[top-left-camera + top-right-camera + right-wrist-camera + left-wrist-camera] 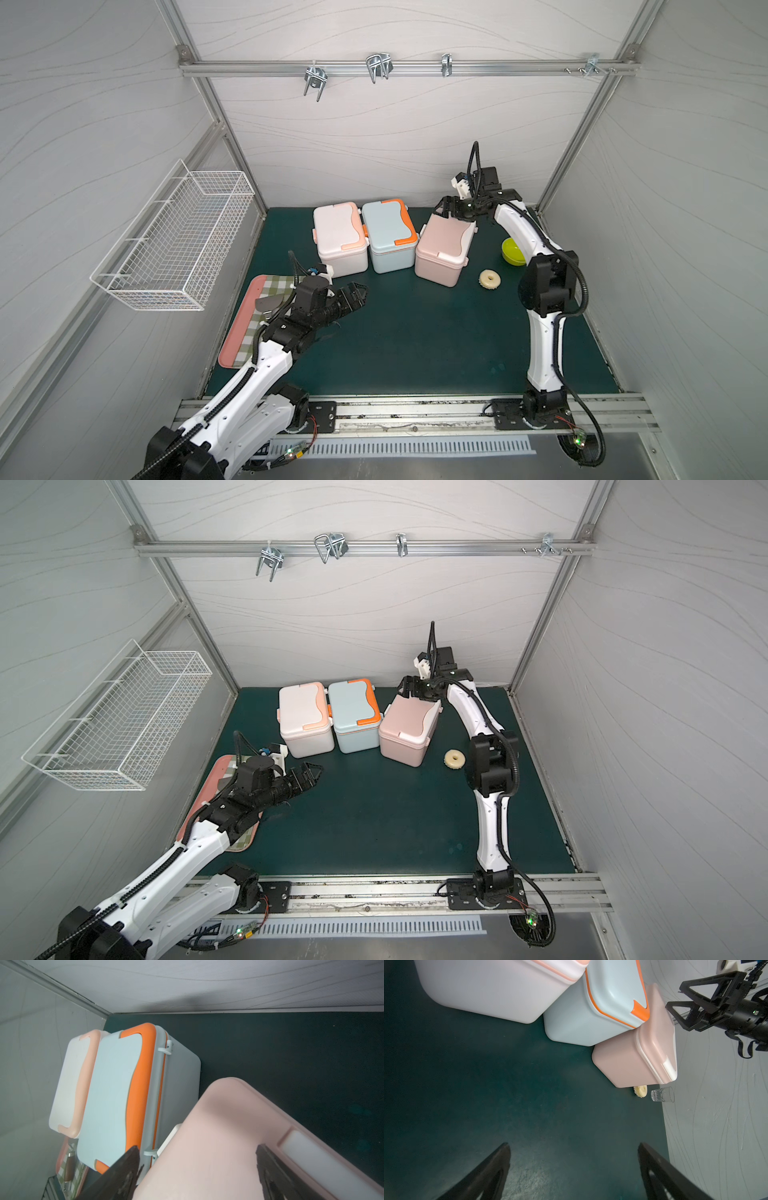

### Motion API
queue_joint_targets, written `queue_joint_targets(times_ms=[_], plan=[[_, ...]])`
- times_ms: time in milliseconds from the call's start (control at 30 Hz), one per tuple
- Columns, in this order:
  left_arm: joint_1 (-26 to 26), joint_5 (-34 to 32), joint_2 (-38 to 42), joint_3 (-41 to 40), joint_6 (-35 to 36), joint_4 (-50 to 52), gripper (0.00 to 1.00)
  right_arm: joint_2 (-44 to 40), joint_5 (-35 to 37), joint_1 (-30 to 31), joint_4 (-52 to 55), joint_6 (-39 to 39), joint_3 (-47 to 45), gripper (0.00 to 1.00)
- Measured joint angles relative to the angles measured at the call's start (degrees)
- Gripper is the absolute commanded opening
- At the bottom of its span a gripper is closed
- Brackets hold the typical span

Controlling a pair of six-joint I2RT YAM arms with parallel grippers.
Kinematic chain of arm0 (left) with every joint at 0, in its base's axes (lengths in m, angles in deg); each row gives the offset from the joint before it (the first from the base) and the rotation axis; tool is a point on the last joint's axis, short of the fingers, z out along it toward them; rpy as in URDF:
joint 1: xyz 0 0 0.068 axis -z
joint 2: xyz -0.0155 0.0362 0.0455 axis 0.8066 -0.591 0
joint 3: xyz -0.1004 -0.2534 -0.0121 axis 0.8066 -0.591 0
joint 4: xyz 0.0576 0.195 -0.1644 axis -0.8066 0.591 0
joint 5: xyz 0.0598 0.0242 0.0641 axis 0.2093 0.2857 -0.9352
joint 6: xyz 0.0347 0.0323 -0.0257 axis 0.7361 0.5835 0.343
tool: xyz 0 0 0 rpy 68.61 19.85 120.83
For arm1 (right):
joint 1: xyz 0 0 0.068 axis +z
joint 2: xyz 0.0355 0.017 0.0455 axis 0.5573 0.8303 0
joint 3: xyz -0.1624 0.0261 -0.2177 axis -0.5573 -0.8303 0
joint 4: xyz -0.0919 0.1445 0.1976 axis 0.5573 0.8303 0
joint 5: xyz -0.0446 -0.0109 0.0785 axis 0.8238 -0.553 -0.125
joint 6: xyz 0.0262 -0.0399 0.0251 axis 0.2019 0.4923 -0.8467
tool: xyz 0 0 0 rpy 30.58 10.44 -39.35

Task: Open first aid kits and take out gauze
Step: Move the first aid kit to the center of the board.

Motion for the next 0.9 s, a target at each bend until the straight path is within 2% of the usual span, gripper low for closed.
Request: queue_joint_targets(times_ms=[167,333,467,600,700,900], plan=[[0.0,-0.3,0.0,0.1,0.3,1.6,0.95,0.0,7.3,1.7,-0.3,0.9,0.2,0.92],[0.0,-1.0,0.3,0.2,0.5,3.8,0.95,-0.1,10.3,0.8,-1.0,-0.9,0.3,0.93],[0.0,-1.1,0.2,0.4,0.6,4.3,0.95,2.1,10.0,-0.5,-0.2,-1.4,4.0,0.93],[0.0,-1.1,-0.6,0.5,0.6,4.3,0.95,6.0,6.8,-1.1,1.9,-0.5,8.4,0.92],[0.0,-1.0,-2.0,0.8,0.9,4.2,0.95,8.4,5.0,-0.9,2.9,1.8,11.5,0.92],[0.0,-0.3,-3.9,1.0,1.3,4.1,0.95,8.4,2.3,-0.1,6.1,7.1,11.6,0.90]])
